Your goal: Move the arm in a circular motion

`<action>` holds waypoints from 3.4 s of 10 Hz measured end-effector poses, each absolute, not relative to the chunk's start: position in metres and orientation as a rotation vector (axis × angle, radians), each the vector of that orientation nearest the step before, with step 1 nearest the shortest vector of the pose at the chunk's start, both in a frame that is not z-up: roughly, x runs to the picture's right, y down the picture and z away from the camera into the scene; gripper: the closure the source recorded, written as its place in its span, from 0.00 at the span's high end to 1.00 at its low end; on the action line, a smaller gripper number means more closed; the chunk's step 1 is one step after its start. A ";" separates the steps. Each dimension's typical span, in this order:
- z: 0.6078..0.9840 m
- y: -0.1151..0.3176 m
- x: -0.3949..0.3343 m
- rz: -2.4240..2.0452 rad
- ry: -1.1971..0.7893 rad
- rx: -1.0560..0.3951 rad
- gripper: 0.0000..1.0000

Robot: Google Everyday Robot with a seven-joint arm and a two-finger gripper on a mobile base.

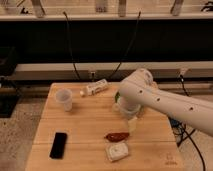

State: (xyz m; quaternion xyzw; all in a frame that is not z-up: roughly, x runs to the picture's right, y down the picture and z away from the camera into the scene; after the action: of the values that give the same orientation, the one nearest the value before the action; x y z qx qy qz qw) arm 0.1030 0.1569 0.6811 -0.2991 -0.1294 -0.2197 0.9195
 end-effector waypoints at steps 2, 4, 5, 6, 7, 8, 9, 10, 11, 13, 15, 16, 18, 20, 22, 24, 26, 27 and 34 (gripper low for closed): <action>0.677 0.161 0.132 -0.413 -0.259 -0.616 0.80; 0.674 0.164 0.176 -0.354 -0.232 -0.616 0.80; 0.674 0.165 0.196 -0.323 -0.216 -0.621 0.80; 0.676 0.164 0.215 -0.285 -0.201 -0.627 0.80; 0.681 0.161 0.236 -0.240 -0.179 -0.634 0.80; 0.688 0.155 0.251 -0.205 -0.154 -0.642 0.80; 0.696 0.147 0.258 -0.183 -0.138 -0.642 0.80; 0.709 0.132 0.263 -0.159 -0.117 -0.643 0.80; 0.719 0.119 0.264 -0.152 -0.100 -0.641 0.80; 0.734 0.094 0.258 -0.151 -0.075 -0.632 0.80; 0.738 0.084 0.239 -0.169 -0.070 -0.625 0.80; 0.739 0.080 0.223 -0.187 -0.071 -0.622 0.80; 0.743 0.075 0.183 -0.239 -0.080 -0.618 0.80; 0.744 0.073 0.138 -0.299 -0.103 -0.611 0.80; 0.740 0.076 0.097 -0.364 -0.137 -0.604 0.80; 0.725 0.089 0.053 -0.467 -0.186 -0.596 0.80; 0.708 0.109 0.034 -0.541 -0.224 -0.594 0.80; 0.692 0.129 0.026 -0.602 -0.255 -0.593 0.80; 0.650 0.192 0.088 -0.689 -0.304 -0.609 0.80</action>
State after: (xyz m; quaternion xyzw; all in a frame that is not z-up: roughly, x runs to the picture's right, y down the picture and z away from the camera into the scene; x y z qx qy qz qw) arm 0.0877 0.1920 0.6498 -0.2930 -0.1460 -0.3314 0.8849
